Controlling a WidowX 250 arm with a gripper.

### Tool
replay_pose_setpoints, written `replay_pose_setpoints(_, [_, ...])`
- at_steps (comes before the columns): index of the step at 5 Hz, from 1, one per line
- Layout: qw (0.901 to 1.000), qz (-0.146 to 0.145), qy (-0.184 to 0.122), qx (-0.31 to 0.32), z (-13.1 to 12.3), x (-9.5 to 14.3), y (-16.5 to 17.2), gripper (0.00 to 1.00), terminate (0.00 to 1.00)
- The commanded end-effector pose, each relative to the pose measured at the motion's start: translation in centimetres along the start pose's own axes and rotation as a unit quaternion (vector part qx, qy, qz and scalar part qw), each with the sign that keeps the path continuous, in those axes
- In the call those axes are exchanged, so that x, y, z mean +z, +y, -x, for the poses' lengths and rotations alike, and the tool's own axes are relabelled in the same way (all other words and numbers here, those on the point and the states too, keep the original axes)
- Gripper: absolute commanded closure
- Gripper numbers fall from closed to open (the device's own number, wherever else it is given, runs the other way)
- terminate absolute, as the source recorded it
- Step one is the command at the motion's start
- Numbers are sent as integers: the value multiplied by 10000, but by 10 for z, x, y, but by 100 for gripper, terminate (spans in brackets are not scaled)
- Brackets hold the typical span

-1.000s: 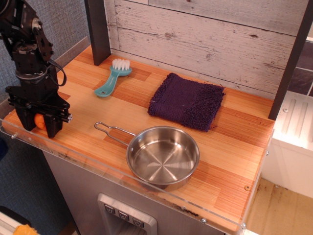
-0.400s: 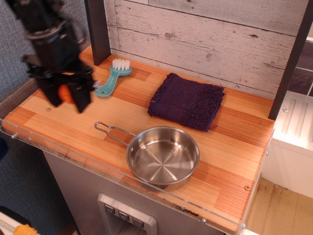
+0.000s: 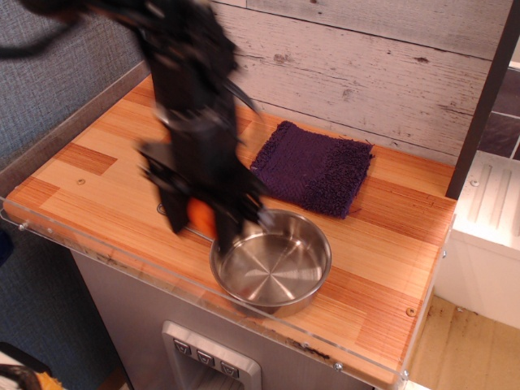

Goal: Place the orange object inside the pot

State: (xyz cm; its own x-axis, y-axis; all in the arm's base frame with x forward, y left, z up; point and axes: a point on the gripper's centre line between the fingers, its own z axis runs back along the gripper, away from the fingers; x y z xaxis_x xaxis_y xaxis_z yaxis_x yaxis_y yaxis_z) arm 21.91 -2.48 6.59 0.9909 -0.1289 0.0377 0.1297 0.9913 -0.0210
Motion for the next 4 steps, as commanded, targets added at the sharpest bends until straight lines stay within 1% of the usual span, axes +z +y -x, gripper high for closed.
replay_pose_setpoints(1, [9998, -33, -169, -62, -13, -20, -12, 100, 0])
replay_pose_setpoints(2, [9997, 57, -246, 24, -19, -19, -8, 100, 0])
replay_pose_setpoints(3, [9995, -33, -306, 30, -20, -12, -6, 0, 0])
replay_pose_setpoints(4, [9991, 13, -413, 65, -20, -1, 4, 0, 0])
